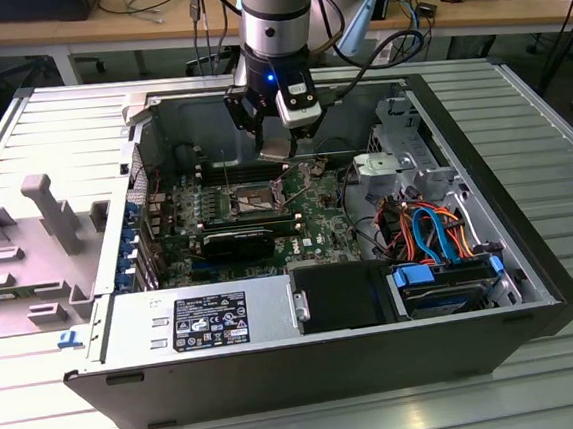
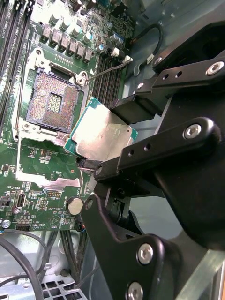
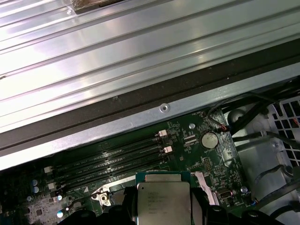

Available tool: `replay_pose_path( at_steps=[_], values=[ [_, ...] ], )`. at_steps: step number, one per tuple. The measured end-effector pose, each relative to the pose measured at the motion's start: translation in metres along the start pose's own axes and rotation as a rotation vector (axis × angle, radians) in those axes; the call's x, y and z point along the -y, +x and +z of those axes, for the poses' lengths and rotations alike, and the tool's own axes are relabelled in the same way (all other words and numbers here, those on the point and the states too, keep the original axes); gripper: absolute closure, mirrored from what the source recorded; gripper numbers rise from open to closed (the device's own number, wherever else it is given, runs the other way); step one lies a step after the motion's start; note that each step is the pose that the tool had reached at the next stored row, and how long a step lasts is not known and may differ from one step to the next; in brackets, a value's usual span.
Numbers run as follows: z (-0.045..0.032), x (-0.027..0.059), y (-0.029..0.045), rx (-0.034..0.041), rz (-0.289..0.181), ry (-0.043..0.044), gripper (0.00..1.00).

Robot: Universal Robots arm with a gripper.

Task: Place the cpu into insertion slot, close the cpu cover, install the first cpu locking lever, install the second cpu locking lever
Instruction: 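Place the cpu into insertion slot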

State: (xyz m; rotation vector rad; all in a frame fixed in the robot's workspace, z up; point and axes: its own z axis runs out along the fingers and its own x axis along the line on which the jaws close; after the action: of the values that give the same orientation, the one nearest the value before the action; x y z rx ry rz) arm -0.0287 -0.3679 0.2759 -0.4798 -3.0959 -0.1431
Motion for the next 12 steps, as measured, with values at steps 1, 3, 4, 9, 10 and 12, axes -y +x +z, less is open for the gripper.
replay_pose_path(
  at_steps=[1,3,4,9,10,12],
  values=[
    [0.0,0.0,0.0,0.0,0.0,0.0,0.45],
    [0.0,0.0,0.0,0.0001,0.001,0.0,0.45],
    [0.0,0.0,0.0,0.0002,0.002,0.0,0.45],
    [0.0001,0.0,0.0,0.0003,0.004,-0.0001,0.45],
    [0.0001,0.0,0.0,0.0003,0.004,-0.0001,0.45],
    [0.0001,0.0,0.0,0.0004,0.005,-0.0001,0.45]
  ],
)
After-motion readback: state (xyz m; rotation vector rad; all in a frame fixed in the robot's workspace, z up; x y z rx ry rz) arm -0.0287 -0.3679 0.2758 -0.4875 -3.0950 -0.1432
